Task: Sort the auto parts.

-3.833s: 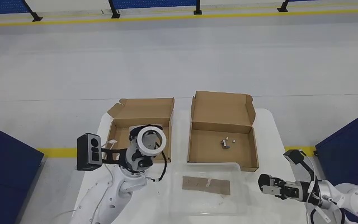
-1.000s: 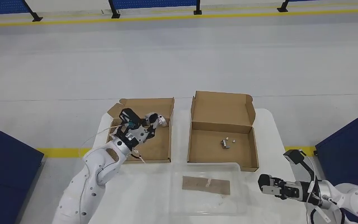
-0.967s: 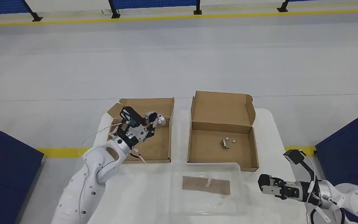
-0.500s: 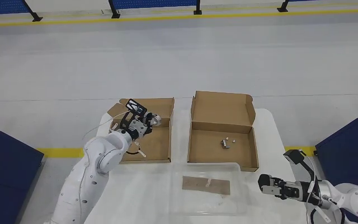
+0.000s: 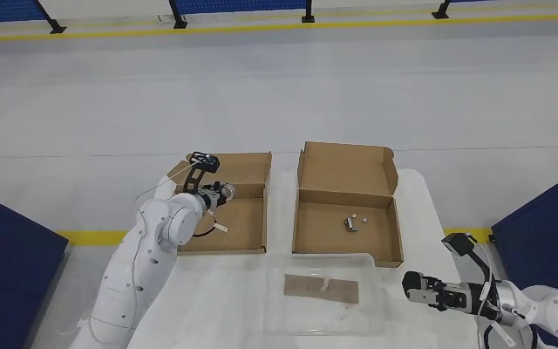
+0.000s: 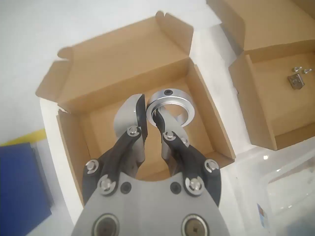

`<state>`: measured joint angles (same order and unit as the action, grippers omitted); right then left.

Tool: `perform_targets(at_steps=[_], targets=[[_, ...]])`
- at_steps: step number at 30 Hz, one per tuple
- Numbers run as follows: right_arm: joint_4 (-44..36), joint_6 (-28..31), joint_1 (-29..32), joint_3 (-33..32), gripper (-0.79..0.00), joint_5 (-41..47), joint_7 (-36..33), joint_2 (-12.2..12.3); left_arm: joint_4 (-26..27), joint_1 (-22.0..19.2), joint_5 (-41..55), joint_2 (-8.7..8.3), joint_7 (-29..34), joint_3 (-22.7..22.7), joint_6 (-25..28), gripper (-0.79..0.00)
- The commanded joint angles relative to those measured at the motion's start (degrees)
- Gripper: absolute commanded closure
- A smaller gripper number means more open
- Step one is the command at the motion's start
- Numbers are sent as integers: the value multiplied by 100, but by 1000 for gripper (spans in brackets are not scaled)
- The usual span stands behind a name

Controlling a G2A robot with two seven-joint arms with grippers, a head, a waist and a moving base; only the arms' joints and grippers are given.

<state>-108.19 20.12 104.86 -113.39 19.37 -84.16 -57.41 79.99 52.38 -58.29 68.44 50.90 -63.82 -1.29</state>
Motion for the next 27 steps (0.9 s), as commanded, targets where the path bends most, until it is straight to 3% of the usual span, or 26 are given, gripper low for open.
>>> perform_targets(at_steps=[1,11,18,23,27], targets=[[-1,0,0,0,-785,1,0,0,-140,-85,60,20,114,49,-66,0],[-1,0,0,0,-785,1,0,0,-238,-64,138,33,180,61,-125,0],[-1,0,0,0,-785,1,0,0,-1048,-687,178,223,1166,573,-759,0],[-1,0,0,0,-785,1,0,0,-1796,-1170,401,428,1467,946,-1093,0],[-1,0,0,0,-785,1,0,0,-1837,-1199,385,438,1438,963,-1118,0]])
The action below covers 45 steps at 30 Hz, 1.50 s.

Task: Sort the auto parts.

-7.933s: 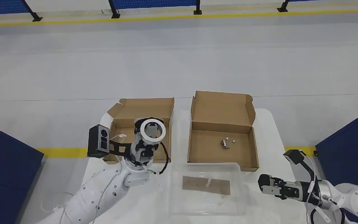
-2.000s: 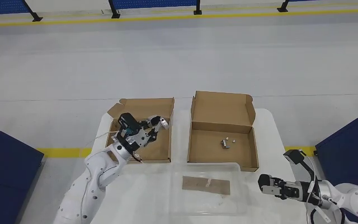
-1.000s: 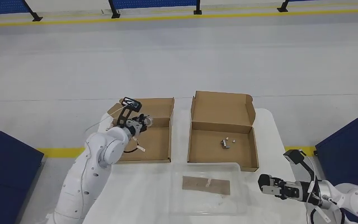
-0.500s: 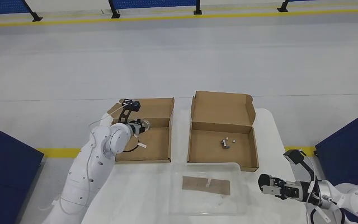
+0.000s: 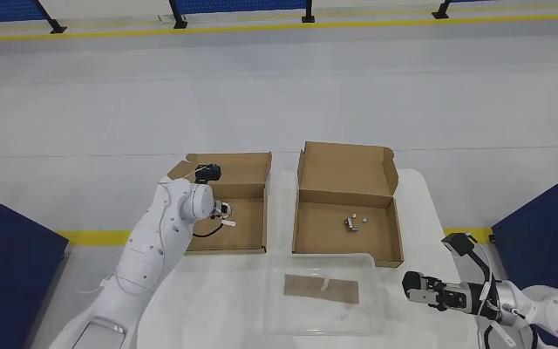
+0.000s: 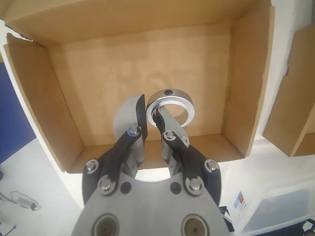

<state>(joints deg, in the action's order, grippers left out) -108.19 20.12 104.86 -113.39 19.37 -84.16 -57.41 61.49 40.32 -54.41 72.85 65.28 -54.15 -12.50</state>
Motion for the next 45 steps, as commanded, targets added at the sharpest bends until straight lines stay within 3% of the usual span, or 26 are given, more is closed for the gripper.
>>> perform_targets(at_steps=[1,7,11,17,29,45], targets=[[-1,0,0,0,-785,1,0,0,12,7,-3,-3,-1,-4,2,0],[-1,0,0,0,-785,1,0,0,-51,69,86,11,-59,-14,22,0],[-1,0,0,0,-785,1,0,0,-367,-136,278,99,173,58,-170,0],[-1,0,0,0,-785,1,0,0,-1206,-529,462,345,63,397,-465,0],[-1,0,0,0,-785,1,0,0,-2663,-1118,982,882,-413,897,-425,0],[-1,0,0,0,-785,1,0,0,-3857,-1507,1170,1384,-689,1203,-298,0]])
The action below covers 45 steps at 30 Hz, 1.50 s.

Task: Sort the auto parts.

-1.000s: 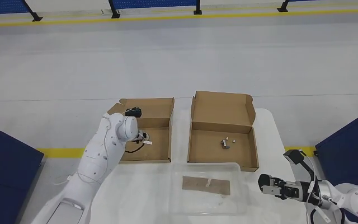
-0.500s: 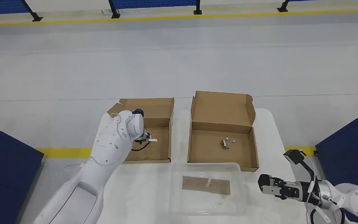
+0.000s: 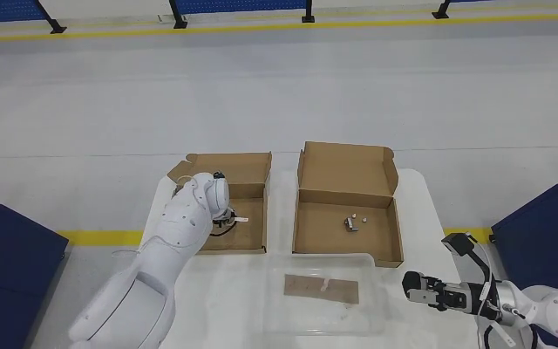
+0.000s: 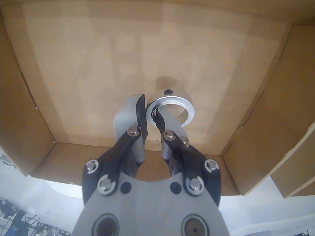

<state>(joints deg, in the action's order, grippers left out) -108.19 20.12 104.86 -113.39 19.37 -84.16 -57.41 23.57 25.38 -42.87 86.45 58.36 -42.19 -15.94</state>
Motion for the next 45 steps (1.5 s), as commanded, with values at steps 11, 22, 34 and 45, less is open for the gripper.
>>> perform_targets(at_steps=[11,22,34,45], targets=[[-1,0,0,0,-785,1,0,0,-542,-109,52,257,-85,93,108,0],[-1,0,0,0,-785,1,0,0,-851,-191,54,414,-122,120,170,0],[-1,0,0,0,-785,1,0,0,-1058,-297,82,490,-158,73,262,-314],[-1,0,0,0,-785,1,0,0,-1221,-492,20,427,45,6,365,-394]])
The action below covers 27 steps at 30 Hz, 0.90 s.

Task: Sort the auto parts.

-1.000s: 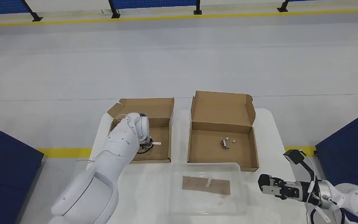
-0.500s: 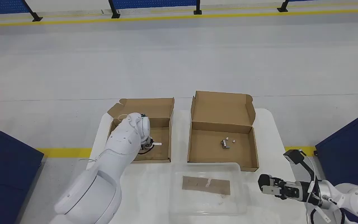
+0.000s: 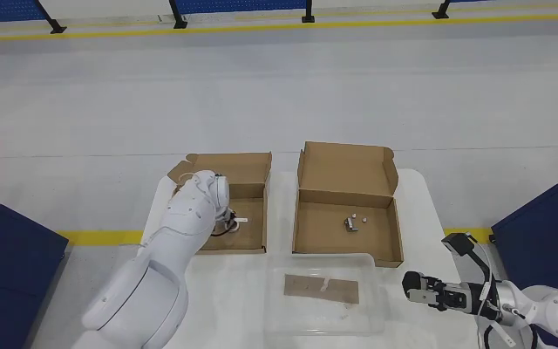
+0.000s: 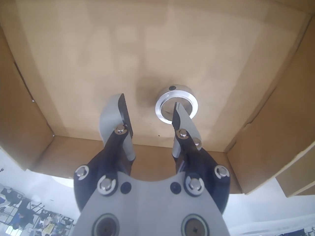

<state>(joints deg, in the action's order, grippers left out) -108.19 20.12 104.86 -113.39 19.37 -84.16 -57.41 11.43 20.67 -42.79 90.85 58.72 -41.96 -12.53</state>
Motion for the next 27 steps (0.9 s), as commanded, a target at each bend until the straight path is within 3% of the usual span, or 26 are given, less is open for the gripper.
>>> perform_targets(at_steps=[1,2,4,12,19,23,27], targets=[[-1,0,0,0,-785,1,0,0,-1,-39,37,-28,-6,-40,74,-456],[-1,0,0,0,-785,1,0,0,4,-55,43,-44,-11,-55,145,-536],[-1,0,0,0,-785,1,0,0,25,-99,80,-84,-28,-101,286,-773],[-1,0,0,0,-785,1,0,0,282,-195,402,-327,26,-395,1227,-785],[-1,0,0,0,-785,1,0,0,920,5,782,-700,392,-798,2389,-785],[-1,0,0,0,-785,1,0,0,1708,347,1023,-989,874,-1144,2726,-785],[-1,0,0,0,-785,1,0,0,3038,983,1229,-1354,1524,-1682,2738,-785]])
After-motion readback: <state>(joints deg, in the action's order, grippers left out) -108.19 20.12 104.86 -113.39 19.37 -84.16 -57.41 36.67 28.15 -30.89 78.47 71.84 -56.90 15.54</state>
